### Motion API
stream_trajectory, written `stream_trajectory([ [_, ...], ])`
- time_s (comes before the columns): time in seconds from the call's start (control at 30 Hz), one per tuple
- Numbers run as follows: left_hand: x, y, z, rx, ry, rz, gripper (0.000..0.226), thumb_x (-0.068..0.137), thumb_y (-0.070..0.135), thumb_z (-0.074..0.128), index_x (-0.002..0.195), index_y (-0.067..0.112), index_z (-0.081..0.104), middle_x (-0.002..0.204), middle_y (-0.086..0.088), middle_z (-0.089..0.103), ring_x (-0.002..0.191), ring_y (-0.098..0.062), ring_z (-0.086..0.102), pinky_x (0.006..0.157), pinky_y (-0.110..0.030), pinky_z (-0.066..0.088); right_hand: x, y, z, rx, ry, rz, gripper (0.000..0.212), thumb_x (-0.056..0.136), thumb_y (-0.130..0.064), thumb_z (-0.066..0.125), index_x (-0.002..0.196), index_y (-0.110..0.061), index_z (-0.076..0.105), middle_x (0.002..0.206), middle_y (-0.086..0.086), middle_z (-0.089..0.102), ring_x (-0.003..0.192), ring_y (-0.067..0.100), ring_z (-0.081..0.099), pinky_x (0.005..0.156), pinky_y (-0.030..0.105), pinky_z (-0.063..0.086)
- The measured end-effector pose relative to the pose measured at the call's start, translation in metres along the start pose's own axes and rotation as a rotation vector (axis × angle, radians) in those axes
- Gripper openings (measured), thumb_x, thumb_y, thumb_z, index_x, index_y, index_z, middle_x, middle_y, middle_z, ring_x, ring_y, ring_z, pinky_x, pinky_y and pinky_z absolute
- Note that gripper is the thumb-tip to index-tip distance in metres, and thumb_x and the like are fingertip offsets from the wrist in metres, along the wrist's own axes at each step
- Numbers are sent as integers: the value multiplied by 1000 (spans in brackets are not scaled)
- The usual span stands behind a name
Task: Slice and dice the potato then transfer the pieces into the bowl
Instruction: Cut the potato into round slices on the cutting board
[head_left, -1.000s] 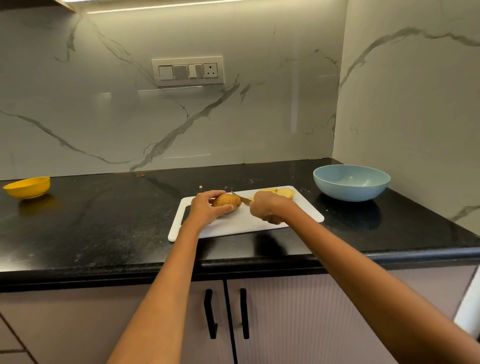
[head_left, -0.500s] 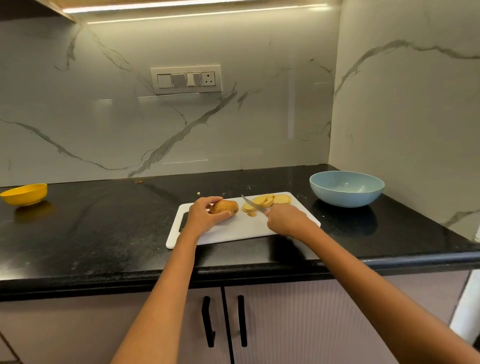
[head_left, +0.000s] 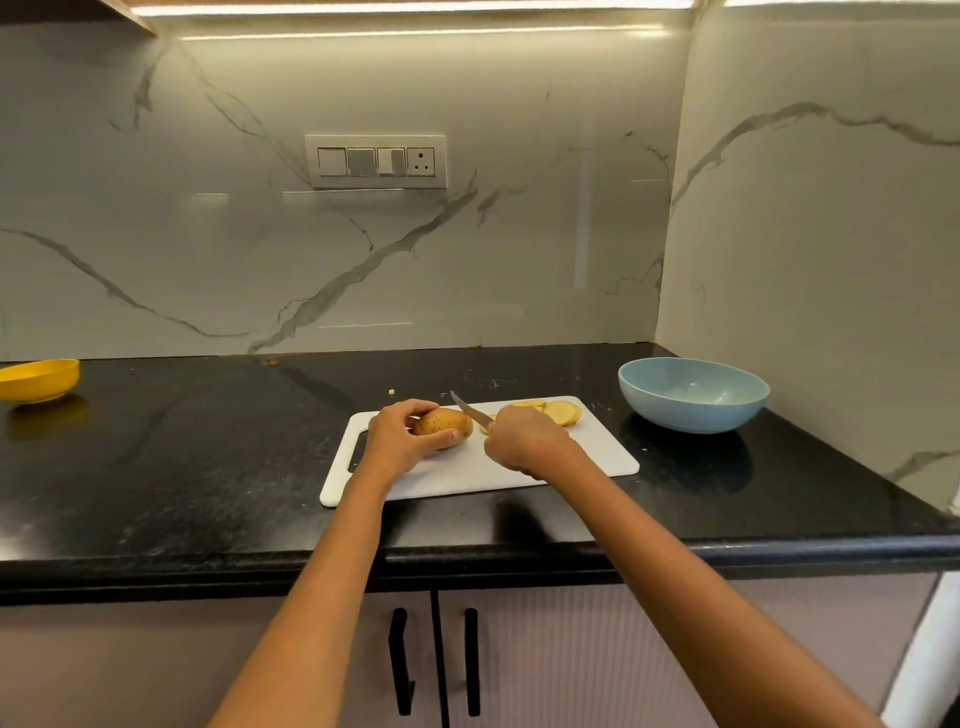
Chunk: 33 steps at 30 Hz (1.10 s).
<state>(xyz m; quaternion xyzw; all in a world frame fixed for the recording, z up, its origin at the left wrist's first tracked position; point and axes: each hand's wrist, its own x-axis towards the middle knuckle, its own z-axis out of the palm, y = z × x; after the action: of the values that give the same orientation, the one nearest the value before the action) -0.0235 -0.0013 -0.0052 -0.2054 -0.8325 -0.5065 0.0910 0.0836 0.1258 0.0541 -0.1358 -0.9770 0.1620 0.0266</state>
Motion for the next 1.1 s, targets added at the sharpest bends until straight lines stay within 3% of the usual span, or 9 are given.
stream_trajectory([
  [0.3, 2, -2, 1, 17, 28, 14, 53, 65, 29, 83, 113, 17, 64, 112, -4, 64, 101, -18, 57, 84, -27, 48, 11, -17, 4, -20, -25, 3, 36, 99, -25, 41, 125, -3, 51, 120, 13, 59, 110, 25, 58, 90, 30, 46],
  [0.63, 3, -3, -1, 9, -9, 2, 56, 65, 32, 83, 115, 19, 64, 116, -3, 62, 106, -19, 56, 92, -35, 49, 5, -9, 2, -122, -96, -22, 33, 98, -18, 40, 126, -4, 49, 119, 11, 57, 100, 22, 55, 82, 27, 43],
  [0.73, 1, -2, -2, 12, -7, 8, 56, 64, 33, 84, 115, 21, 64, 117, -2, 62, 105, -18, 56, 92, -33, 48, 1, -5, 7, -141, -96, -50, 38, 97, -20, 40, 130, -3, 48, 126, 10, 54, 111, 25, 54, 87, 30, 42],
  [0.97, -3, 1, -1, 7, -19, 16, 54, 69, 31, 81, 118, 19, 61, 119, -4, 60, 105, -18, 55, 89, -28, 45, -10, 16, 0, -125, -53, -19, 27, 97, -18, 42, 118, -8, 56, 115, 8, 59, 101, 21, 55, 81, 27, 41],
  [1.1, -2, 2, -1, 14, -20, -1, 54, 70, 31, 80, 119, 19, 60, 121, -4, 57, 107, -18, 53, 90, -28, 45, -6, 16, -7, -57, 37, 1, 25, 97, -17, 43, 115, -6, 56, 82, 3, 51, 83, 18, 51, 71, 24, 40],
])
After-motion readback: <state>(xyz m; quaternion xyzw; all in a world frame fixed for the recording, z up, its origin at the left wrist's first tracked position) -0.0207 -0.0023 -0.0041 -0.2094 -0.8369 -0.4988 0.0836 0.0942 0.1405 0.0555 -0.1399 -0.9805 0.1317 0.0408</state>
